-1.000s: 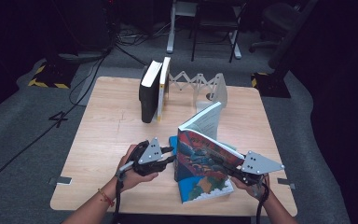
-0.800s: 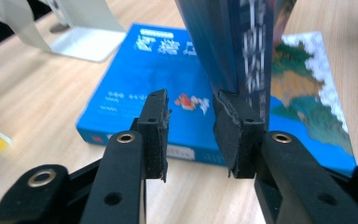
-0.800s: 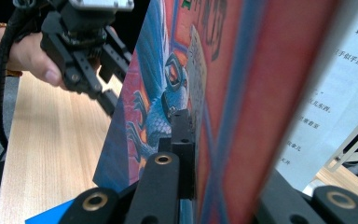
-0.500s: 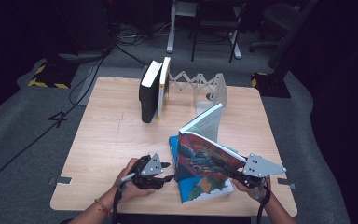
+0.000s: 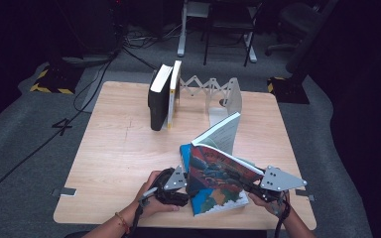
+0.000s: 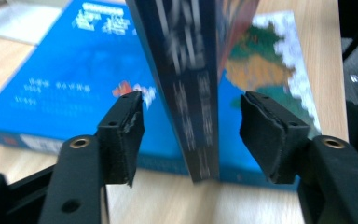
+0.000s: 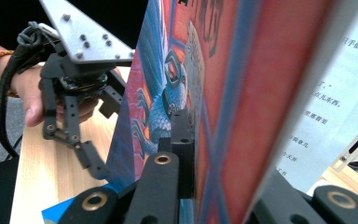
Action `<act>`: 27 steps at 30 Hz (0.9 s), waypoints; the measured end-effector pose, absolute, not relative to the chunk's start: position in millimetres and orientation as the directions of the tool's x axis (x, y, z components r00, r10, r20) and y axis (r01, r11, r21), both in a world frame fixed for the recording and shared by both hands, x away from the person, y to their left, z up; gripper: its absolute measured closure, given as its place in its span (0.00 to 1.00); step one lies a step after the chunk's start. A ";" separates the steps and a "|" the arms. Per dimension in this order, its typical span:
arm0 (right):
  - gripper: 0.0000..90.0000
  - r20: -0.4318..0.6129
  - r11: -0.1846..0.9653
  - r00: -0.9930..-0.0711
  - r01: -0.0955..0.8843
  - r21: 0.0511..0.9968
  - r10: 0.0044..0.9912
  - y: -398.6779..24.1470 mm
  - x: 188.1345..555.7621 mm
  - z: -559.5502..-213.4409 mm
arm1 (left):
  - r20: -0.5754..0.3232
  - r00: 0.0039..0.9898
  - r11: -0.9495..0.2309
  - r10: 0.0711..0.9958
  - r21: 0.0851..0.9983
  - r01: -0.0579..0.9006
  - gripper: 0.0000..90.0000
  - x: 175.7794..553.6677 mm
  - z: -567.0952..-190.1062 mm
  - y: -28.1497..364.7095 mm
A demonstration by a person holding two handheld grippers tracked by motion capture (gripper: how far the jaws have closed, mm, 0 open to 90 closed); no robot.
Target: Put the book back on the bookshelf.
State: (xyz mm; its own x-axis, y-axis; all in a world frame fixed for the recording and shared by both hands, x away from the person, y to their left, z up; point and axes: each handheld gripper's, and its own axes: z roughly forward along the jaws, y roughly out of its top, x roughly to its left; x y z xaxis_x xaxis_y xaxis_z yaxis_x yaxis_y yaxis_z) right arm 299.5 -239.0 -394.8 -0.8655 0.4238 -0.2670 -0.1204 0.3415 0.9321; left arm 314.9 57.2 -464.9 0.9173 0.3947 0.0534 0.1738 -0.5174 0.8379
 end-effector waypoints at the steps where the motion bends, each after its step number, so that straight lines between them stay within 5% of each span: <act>1: 0.93 -0.274 0.348 -0.866 -0.126 0.929 0.418 -240.2 298.2 -395.0 | 0.054 0.914 -0.496 0.402 0.852 0.168 0.50 316.6 -462.3 53.8; 17: 0.83 -0.278 0.379 -0.847 -0.100 0.920 0.454 -259.6 294.0 -398.8 | 0.082 0.928 -0.389 0.364 0.919 0.072 0.72 319.2 -425.4 44.5; 27: 0.51 -0.241 0.377 -0.785 -0.011 0.926 0.570 -272.2 310.5 -401.7 | 0.082 0.941 -0.392 0.328 0.918 0.057 0.81 317.3 -425.1 42.9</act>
State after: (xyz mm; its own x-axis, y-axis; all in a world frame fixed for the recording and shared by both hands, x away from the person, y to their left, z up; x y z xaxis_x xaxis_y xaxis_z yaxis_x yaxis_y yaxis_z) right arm 310.5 -272.2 -401.7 -0.7854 0.5702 -0.2411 -0.0106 0.3770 0.9261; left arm 317.3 42.9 -425.1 0.9410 0.3285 0.0817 0.0573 -0.3923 0.9181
